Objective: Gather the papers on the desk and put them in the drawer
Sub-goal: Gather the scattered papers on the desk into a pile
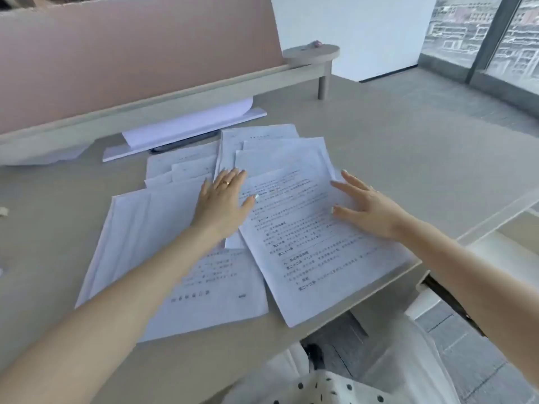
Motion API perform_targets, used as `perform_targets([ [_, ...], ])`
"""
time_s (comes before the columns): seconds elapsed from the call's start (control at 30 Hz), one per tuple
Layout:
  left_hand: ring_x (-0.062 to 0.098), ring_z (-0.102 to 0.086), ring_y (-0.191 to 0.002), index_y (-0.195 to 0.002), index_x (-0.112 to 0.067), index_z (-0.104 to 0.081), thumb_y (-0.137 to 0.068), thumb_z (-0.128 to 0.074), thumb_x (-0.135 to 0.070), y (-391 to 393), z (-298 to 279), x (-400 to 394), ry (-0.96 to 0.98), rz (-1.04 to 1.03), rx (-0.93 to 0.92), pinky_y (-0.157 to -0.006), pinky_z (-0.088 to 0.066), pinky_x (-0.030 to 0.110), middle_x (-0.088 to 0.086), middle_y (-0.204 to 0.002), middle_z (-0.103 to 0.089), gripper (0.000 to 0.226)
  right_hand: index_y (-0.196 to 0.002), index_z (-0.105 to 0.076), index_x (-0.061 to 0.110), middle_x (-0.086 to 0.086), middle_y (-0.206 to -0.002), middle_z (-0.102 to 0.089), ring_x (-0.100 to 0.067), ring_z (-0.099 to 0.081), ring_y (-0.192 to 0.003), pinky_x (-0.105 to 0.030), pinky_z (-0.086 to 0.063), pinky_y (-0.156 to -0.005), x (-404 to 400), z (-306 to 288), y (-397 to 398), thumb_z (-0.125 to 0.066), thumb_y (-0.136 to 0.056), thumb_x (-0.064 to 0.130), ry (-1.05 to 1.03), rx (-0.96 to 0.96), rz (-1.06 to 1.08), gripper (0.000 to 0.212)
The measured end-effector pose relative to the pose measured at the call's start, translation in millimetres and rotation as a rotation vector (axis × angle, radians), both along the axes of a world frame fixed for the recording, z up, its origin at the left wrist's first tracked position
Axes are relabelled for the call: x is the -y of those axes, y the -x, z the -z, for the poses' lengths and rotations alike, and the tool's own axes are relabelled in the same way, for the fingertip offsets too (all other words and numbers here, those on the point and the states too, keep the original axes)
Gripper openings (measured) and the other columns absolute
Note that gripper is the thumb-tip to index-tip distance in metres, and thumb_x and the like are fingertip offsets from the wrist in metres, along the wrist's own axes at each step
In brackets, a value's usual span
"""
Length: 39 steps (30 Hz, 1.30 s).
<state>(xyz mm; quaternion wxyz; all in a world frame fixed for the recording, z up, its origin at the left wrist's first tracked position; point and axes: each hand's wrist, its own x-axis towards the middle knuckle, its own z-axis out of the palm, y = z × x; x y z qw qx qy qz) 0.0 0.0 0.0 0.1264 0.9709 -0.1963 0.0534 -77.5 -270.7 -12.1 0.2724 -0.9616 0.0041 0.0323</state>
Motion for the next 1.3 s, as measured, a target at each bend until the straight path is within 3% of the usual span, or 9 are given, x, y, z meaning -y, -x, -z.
perform_targets([
  [0.17, 0.023, -0.011, -0.145, -0.143, -0.017, -0.026, -0.089, -0.044, -0.041, 16.7, 17.7, -89.5, 0.013, -0.296, -0.002, -0.115, -0.008, 0.046, 0.006, -0.157, -0.018, 0.061, -0.145, -0.027, 0.033, 0.001, -0.160, -0.004, -0.020, -0.006, -0.147, -0.038, -0.001, -0.118, -7.9, 10.4, -5.6, -0.045, -0.088, 0.052, 0.191, 0.010, 0.027, 0.062],
  [0.37, 0.031, -0.017, -0.141, -0.145, -0.020, -0.013, -0.081, -0.041, -0.061, 23.0, 19.5, -162.0, 0.017, -0.666, -0.186, -0.112, -0.019, 0.049, 0.010, -0.156, -0.017, 0.081, -0.143, -0.030, 0.028, 0.000, -0.160, -0.011, -0.023, -0.014, -0.145, -0.046, -0.006, -0.117, -27.6, 8.6, -27.9, -0.036, -0.088, 0.054, 0.282, -0.017, 0.203, 0.061],
  [0.53, 0.030, -0.023, -0.138, -0.146, -0.024, -0.005, -0.077, -0.052, -0.060, 19.5, 13.9, -163.9, 0.090, -0.690, -0.233, -0.107, -0.023, 0.042, 0.010, -0.151, -0.027, 0.091, -0.136, -0.035, 0.024, 0.000, -0.157, -0.017, -0.031, -0.022, -0.140, -0.065, 0.003, -0.108, -52.0, 4.3, -47.2, -0.020, -0.089, 0.059, 0.669, 0.006, 0.214, 0.060],
  [0.8, 0.029, -0.020, -0.138, -0.146, -0.022, 0.001, -0.073, -0.055, -0.063, 4.6, 10.4, -166.9, 0.139, -0.807, -0.286, -0.106, -0.021, 0.043, 0.010, -0.150, -0.030, 0.100, -0.135, -0.031, 0.031, 0.006, -0.149, -0.028, -0.023, -0.018, -0.140, -0.065, -0.008, -0.108, -80.0, 19.9, -60.4, -0.020, -0.086, 0.060, 0.404, 0.052, 0.178, 0.057],
  [0.97, 0.027, -0.034, -0.133, -0.146, -0.022, -0.004, -0.078, -0.065, -0.035, -8.1, 2.2, -167.4, 0.569, -0.742, -0.309, -0.099, -0.036, 0.037, 0.007, -0.148, -0.034, 0.092, -0.140, -0.027, 0.030, 0.007, -0.152, -0.024, -0.023, -0.016, -0.141, -0.064, -0.007, -0.110, -85.2, 22.7, -67.2, -0.020, -0.084, 0.064, 0.411, 0.048, 0.169, 0.065],
  [1.07, 0.023, -0.046, -0.121, -0.142, -0.019, -0.023, -0.081, -0.062, -0.031, -7.3, -3.7, -164.5, 0.827, -0.743, -0.292, -0.086, -0.037, 0.027, 0.001, -0.137, -0.044, 0.074, -0.140, -0.028, 0.031, 0.007, -0.153, -0.023, -0.023, -0.013, -0.142, -0.064, -0.005, -0.110, -87.1, 24.3, -68.5, -0.022, -0.085, 0.064, 0.393, 0.061, 0.181, 0.064],
  [1.13, 0.019, -0.053, -0.101, -0.120, -0.019, -0.050, -0.082, -0.061, -0.028, -3.6, -5.3, -158.6, 0.876, -0.665, -0.308, -0.072, -0.040, 0.021, -0.007, -0.106, -0.057, 0.040, -0.139, -0.029, 0.031, 0.007, -0.153, -0.023, -0.022, -0.013, -0.142, -0.063, -0.006, -0.110, -87.3, 24.4, -68.4, -0.022, -0.084, 0.064, 0.394, 0.070, 0.189, 0.064],
  [1.2, 0.019, -0.054, -0.083, -0.090, -0.023, -0.059, -0.083, -0.061, -0.022, 0.6, -4.0, -151.0, 0.815, -0.541, -0.363, -0.063, -0.039, 0.023, -0.005, -0.085, -0.060, 0.007, -0.140, -0.028, 0.031, 0.007, -0.154, -0.022, -0.022, -0.013, -0.142, -0.062, -0.006, -0.110, -86.8, 24.6, -68.3, -0.022, -0.084, 0.064, 0.399, 0.074, 0.193, 0.065],
  [1.3, 0.019, -0.048, -0.065, -0.093, -0.018, -0.059, -0.083, -0.055, -0.009, -2.3, -6.7, -146.1, 0.702, -0.452, -0.398, -0.051, -0.035, 0.021, 0.005, -0.085, -0.057, 0.013, -0.141, -0.025, 0.032, 0.007, -0.155, -0.020, -0.021, -0.011, -0.143, -0.062, -0.005, -0.111, -85.6, 24.2, -68.8, -0.021, -0.084, 0.065, 0.401, 0.071, 0.190, 0.066],
])
